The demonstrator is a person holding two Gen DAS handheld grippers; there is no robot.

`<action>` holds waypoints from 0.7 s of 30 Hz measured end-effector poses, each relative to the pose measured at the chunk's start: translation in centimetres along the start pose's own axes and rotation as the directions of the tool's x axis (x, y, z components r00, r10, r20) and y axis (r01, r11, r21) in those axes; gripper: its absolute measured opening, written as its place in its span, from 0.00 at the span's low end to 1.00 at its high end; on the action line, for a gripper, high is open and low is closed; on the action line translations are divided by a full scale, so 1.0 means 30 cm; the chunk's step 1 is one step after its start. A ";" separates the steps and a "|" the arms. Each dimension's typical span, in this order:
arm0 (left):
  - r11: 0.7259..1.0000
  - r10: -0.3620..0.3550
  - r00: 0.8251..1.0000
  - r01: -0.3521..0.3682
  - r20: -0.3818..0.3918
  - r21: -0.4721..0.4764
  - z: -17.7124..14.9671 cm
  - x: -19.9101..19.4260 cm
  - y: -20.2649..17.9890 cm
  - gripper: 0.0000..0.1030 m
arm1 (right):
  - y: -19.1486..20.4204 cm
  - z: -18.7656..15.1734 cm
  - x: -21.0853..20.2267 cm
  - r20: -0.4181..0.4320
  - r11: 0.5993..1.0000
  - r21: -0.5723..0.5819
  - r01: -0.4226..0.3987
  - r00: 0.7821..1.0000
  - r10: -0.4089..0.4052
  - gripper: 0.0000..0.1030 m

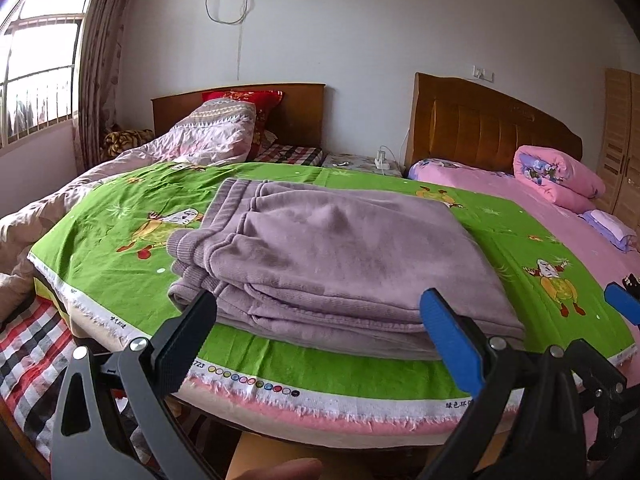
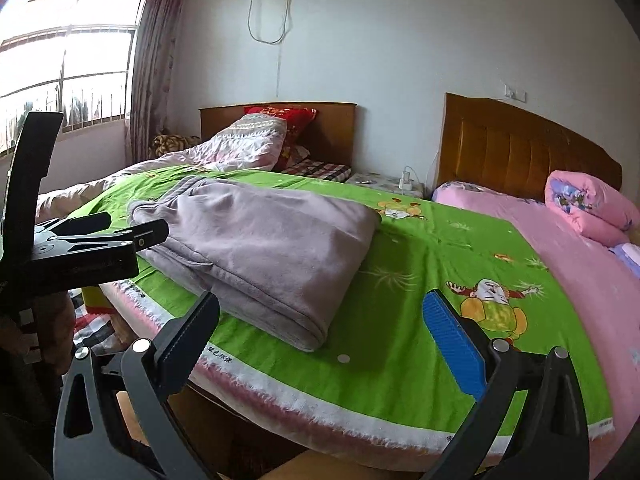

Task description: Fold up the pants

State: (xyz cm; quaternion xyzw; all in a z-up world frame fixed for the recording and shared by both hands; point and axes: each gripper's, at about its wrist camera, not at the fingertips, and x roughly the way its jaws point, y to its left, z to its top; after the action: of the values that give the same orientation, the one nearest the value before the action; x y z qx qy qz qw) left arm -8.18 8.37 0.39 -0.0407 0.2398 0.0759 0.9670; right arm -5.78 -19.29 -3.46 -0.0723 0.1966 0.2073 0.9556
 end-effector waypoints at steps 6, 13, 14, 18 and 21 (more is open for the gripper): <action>1.000 0.001 1.000 -0.001 0.000 0.014 0.000 0.001 -0.003 0.99 | 0.000 0.000 0.000 -0.005 1.000 0.006 0.002 1.000 -0.002 0.96; 1.000 0.000 1.000 0.000 -0.001 0.014 0.000 0.002 -0.004 0.99 | 0.000 0.001 0.000 -0.006 1.000 0.006 0.002 1.000 -0.002 0.96; 1.000 0.000 1.000 0.000 -0.001 0.014 0.000 0.002 -0.004 0.99 | 0.001 0.001 0.001 -0.007 1.000 0.006 0.003 1.000 -0.003 0.96; 1.000 -0.001 1.000 0.001 -0.003 0.016 -0.001 0.002 -0.005 0.99 | 0.001 0.001 0.000 -0.007 1.000 0.006 0.002 1.000 -0.002 0.96; 1.000 0.000 1.000 0.000 -0.005 0.016 -0.002 0.003 -0.006 0.99 | 0.001 0.001 0.000 -0.008 1.000 0.009 0.002 1.000 -0.002 0.96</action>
State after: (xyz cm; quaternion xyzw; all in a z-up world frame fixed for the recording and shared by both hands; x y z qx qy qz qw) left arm -8.11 8.20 0.30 -0.0331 0.2429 0.0737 0.9667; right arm -5.77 -19.26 -3.42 -0.0692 0.2013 0.2054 0.9552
